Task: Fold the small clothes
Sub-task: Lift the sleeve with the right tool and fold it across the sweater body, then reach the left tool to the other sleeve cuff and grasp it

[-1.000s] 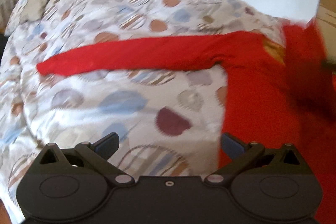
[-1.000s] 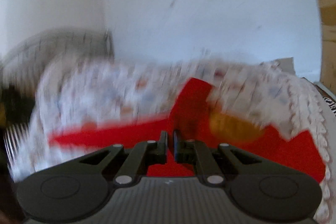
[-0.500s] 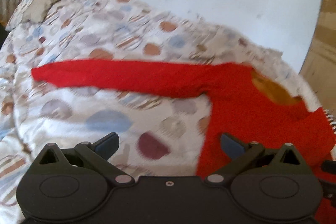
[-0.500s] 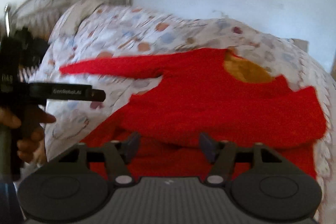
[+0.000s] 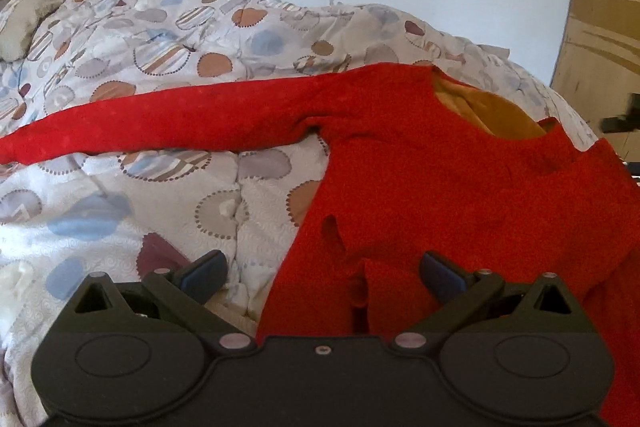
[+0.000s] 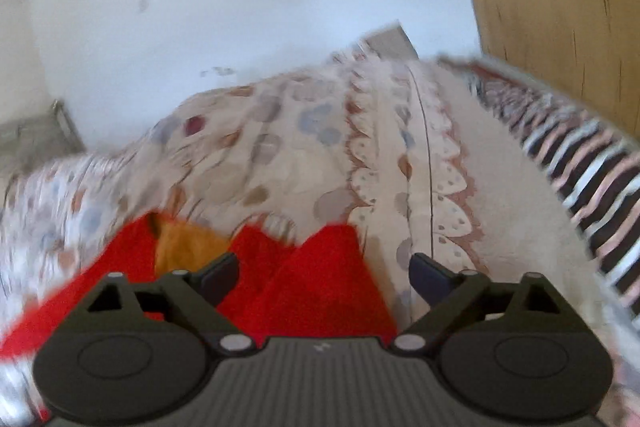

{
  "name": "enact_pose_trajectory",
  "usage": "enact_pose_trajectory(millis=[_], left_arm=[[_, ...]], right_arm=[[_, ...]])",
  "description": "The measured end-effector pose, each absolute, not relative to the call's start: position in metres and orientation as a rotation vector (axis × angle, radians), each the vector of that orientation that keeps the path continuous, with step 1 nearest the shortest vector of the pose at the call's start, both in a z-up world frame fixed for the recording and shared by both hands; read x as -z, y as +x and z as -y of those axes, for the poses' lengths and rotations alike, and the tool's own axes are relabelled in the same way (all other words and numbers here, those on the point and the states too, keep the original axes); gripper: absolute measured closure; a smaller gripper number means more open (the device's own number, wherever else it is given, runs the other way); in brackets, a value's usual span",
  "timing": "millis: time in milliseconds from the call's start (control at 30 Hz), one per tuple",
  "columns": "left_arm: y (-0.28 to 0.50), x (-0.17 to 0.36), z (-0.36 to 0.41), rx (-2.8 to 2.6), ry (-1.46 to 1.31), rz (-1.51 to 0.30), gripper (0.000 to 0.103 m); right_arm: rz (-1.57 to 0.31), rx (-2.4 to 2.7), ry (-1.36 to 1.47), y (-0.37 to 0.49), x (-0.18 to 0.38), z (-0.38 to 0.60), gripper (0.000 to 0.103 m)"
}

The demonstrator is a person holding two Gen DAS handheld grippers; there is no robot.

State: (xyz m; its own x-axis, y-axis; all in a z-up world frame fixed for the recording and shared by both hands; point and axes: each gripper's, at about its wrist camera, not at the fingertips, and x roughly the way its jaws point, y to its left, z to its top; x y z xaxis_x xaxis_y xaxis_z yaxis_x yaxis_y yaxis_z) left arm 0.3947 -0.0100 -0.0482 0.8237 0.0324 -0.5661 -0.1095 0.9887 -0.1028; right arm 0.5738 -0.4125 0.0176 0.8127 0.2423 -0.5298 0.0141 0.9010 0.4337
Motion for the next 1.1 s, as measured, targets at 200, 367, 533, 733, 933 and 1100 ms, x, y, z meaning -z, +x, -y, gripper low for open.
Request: enact_pose_trajectory(millis=[200,367,533,733,933,1100], left_arm=[[0.392,0.046,0.006,-0.058,-0.14,-0.602,0.001],[0.393,0.043,0.012,0.037,-0.139,-0.574,0.001],[0.401,0.053,0.024,0.017,-0.112,-0.598,0.0],[0.399,0.058,0.017,0.038,-0.137,-0.584,0.001],[0.396,0.061,0.015,0.048,-0.154,-0.57,0.0],[0.396,0.06,0.013,0.051,-0.165,-0.574,0.0]], right_arm=[[-0.692,-0.1,0.489,0.599,0.007,0.427,0.086],[-0.378,-0.01,0.285,0.55,-0.029,0.416,0.089],[-0.451,0.072,0.211,0.559,-0.024,0.422,0.089],[-0.486,0.07,0.173,0.565,-0.01,0.419,0.067],[-0.435,0.1,0.088,0.515,-0.012,0.415,0.011],[-0.478,0.169,-0.096,0.478,0.009,0.398,0.0]])
